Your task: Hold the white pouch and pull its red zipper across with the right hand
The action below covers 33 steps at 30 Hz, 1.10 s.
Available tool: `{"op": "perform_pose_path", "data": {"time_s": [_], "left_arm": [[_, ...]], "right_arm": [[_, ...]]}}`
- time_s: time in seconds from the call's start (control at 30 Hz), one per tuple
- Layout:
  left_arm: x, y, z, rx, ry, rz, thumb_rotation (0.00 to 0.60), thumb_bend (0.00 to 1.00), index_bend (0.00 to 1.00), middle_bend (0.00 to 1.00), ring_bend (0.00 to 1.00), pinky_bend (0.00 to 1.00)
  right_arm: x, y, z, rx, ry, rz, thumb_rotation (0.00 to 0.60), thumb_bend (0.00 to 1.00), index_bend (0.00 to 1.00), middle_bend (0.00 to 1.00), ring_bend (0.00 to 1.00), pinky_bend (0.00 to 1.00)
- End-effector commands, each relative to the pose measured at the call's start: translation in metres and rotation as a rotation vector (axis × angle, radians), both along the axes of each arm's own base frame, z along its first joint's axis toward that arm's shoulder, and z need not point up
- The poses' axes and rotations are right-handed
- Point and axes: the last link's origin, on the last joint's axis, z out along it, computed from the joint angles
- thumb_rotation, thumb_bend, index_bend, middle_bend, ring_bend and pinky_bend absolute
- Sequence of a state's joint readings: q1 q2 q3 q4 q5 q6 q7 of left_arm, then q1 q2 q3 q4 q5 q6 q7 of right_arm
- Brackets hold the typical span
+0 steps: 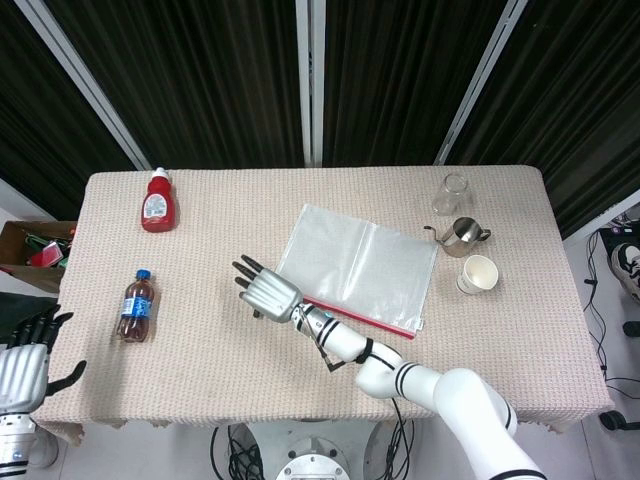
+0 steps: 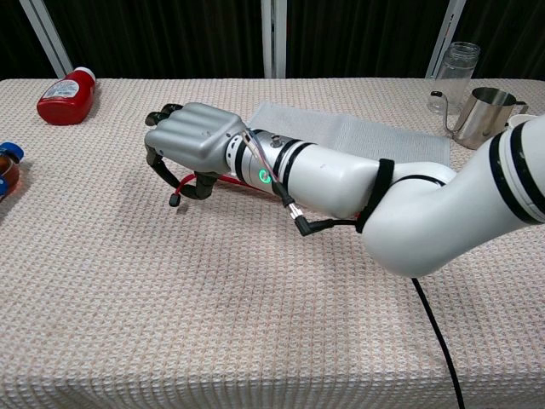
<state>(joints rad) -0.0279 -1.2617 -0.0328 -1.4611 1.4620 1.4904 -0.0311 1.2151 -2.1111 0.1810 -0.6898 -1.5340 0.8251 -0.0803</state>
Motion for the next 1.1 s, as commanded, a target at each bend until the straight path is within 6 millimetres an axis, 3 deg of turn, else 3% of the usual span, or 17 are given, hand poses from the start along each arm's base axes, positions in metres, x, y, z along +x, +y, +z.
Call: {"op": "perform_pose_path", "data": {"time_s": [0.03,0.3,0.6,0.83,1.1], "left_arm": [[0.004,0.010,-0.008,-0.050,-0.042,-0.027,0.600,0.21,0.17,0.10,0.10,0.12],[0.031,0.056,-0.039,-0.200,-0.212,-0.180,0.600,0.21,0.18,0.10,0.10,0.12],[0.082,0.112,-0.083,-0.382,-0.435,-0.366,0.600,0.22,0.22,0.10,0.10,0.12],[0.117,0.137,-0.112,-0.412,-0.492,-0.490,0.600,0.22,0.25,0.10,0.10,0.12],[0.151,0.138,-0.135,-0.495,-0.573,-0.593,0.600,0.22,0.30,0.10,0.10,0.12]], "right_arm": [[-0.013,0.010,0.019,-0.004,-0.060,0.053,0.600,0.38,0.85,0.28,0.00,0.00],[-0.028,0.035,0.069,-0.006,-0.174,0.179,0.600,0.40,0.92,0.31,0.00,0.00],[-0.034,0.059,0.119,-0.036,-0.267,0.281,0.600,0.42,0.93,0.31,0.00,0.00],[-0.035,0.063,0.134,-0.067,-0.289,0.295,0.600,0.43,0.93,0.31,0.00,0.00],[-0.037,0.062,0.137,-0.079,-0.292,0.286,0.600,0.42,0.93,0.30,0.00,0.00]]}}
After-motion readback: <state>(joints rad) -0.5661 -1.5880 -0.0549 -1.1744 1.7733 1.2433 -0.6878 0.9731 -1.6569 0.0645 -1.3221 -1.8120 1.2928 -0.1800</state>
